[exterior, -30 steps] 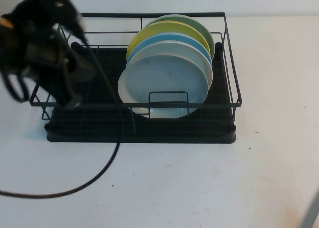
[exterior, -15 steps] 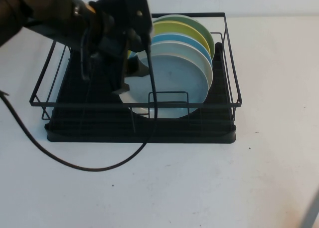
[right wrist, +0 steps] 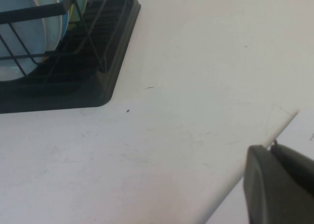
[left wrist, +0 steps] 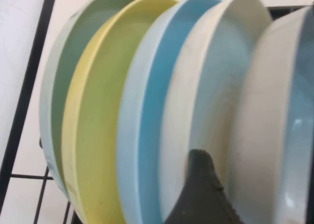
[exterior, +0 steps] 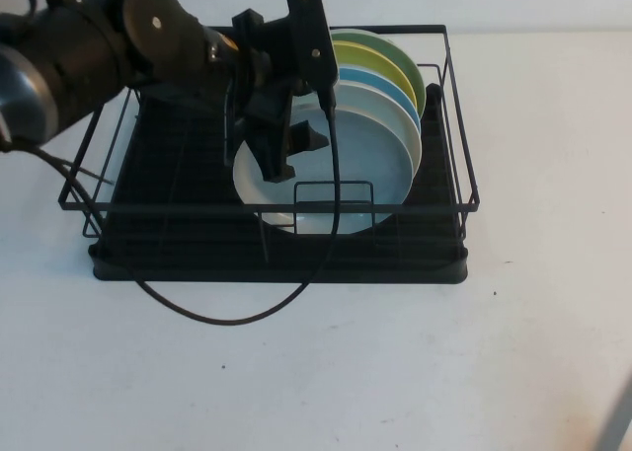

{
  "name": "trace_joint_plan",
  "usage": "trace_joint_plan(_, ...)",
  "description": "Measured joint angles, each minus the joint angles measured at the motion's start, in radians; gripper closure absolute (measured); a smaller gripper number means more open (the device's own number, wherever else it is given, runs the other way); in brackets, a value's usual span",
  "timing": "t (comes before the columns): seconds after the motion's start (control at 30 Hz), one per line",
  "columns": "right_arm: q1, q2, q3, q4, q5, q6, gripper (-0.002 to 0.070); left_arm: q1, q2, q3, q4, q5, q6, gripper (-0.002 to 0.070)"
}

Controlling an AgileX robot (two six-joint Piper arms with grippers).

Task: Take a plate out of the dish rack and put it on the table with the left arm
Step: Grasp the plate from the shelf

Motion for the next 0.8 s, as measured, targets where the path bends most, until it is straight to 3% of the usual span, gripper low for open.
trace_joint_plan(0.13,0.000,0.000,0.000,0.000,0.000,0.000,0.0696,-0.002,0.029,0.000,-0.006,-0.045,0.002,0.0308)
trace_joint_plan(0.33,0.000,0.000,0.000,0.000,0.000,0.000,0.0696,-0.002,0.034,0.000,-0.006,-0.072,0.004,0.0610)
trace_joint_plan(0.8,0.000,0.000,0.000,0.000,0.000,0.000,0.0696,-0.002,-0.210,0.000,-0.006,-0.118,0.002,0.0623)
